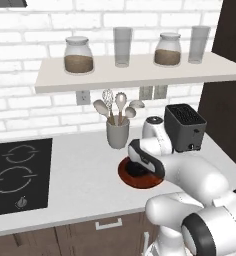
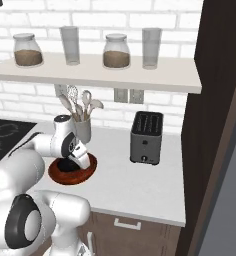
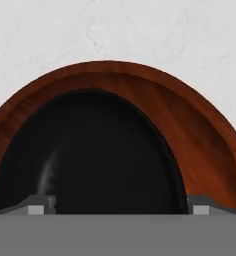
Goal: Pick up the bowls on the counter and stack them on top of one another in the open cabinet. Place the smaller bowl on top of the larger bowl.
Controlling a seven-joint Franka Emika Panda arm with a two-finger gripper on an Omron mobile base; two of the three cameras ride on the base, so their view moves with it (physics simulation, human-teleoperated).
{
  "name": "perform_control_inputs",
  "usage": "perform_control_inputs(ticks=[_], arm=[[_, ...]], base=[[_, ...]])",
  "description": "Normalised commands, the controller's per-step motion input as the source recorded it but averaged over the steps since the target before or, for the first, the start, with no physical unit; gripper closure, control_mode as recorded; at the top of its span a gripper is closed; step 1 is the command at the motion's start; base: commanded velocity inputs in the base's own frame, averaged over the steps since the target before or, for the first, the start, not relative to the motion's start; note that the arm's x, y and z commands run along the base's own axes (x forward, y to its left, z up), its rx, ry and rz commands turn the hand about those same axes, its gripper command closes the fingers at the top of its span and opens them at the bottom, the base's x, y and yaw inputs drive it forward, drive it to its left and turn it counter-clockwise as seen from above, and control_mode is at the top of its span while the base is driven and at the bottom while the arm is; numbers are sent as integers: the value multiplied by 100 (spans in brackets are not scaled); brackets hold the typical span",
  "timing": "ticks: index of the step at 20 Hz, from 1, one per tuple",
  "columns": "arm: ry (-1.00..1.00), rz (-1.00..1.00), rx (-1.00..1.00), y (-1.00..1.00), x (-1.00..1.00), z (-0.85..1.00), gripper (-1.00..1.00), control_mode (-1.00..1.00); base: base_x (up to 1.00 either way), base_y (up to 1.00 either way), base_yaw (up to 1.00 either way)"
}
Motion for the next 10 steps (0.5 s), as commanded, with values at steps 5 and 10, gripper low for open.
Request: perform_control_inputs(ticks=[5,10], arm=[[-15,1,3,-1,0,40,-100,-100],[-1,0,-2,-12,0,-21,-100,-100]], base=[[0,0,0],[0,0,0]])
